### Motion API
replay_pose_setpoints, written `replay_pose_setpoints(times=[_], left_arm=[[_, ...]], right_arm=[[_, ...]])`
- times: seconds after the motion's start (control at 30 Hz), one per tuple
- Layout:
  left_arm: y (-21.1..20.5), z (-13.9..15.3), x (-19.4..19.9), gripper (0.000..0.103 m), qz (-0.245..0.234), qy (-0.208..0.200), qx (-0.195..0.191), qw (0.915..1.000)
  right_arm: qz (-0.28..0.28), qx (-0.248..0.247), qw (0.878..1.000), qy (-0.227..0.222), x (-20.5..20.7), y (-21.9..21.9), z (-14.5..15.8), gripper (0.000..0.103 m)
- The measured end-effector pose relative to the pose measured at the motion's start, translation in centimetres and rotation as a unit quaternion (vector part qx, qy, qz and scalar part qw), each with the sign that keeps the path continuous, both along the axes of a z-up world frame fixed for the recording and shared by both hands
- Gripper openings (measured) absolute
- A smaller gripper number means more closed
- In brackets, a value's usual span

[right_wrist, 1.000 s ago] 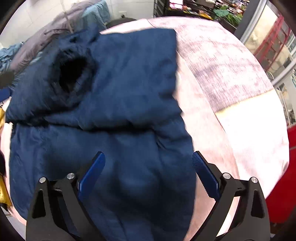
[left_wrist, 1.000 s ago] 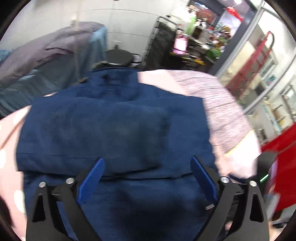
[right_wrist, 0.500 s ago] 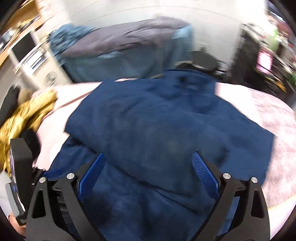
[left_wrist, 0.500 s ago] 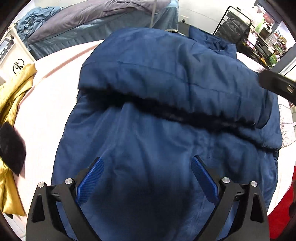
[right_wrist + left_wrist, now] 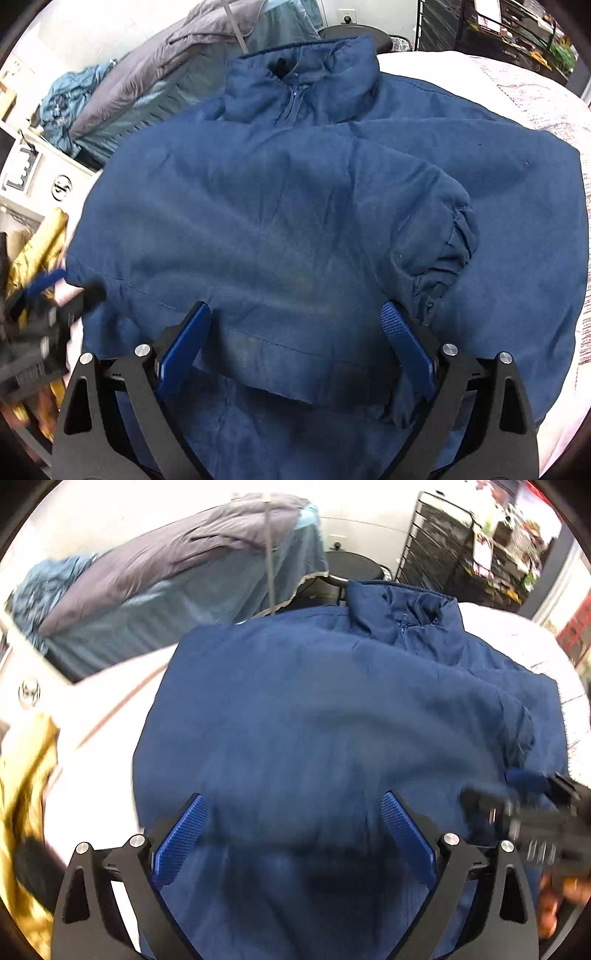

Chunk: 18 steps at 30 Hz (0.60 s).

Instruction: Fold large clothes

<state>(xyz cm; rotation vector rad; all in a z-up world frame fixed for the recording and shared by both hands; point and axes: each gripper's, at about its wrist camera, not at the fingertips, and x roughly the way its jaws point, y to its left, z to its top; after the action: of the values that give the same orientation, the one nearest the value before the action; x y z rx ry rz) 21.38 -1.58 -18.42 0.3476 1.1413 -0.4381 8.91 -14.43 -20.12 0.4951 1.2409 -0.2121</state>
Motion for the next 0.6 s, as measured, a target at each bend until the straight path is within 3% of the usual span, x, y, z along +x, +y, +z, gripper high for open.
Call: replay_pose_setpoints(times=[0.13,0.23,0.6], left_arm=[[-2.3,-3.7,2.5,0.097,-0.013,0.047,0.045,0.9978],[-2.3,-6.0,3.5,0.098,-0.004,0.078,0.049,0.9958],[-1.8,-6.9,2.8,0.098,-0.024,0.04,0.037,0.9982]], right_arm=[[-0.015,0.008,1.0,0.021,0.6,-0.6,-1.4,0.092],[-0.013,0.005,0.999,0.033,1.3,-0.6,-2.4,0.093],[0.009,-0.057,0.997,0.045,3.0,1.4,-3.3,0.098]])
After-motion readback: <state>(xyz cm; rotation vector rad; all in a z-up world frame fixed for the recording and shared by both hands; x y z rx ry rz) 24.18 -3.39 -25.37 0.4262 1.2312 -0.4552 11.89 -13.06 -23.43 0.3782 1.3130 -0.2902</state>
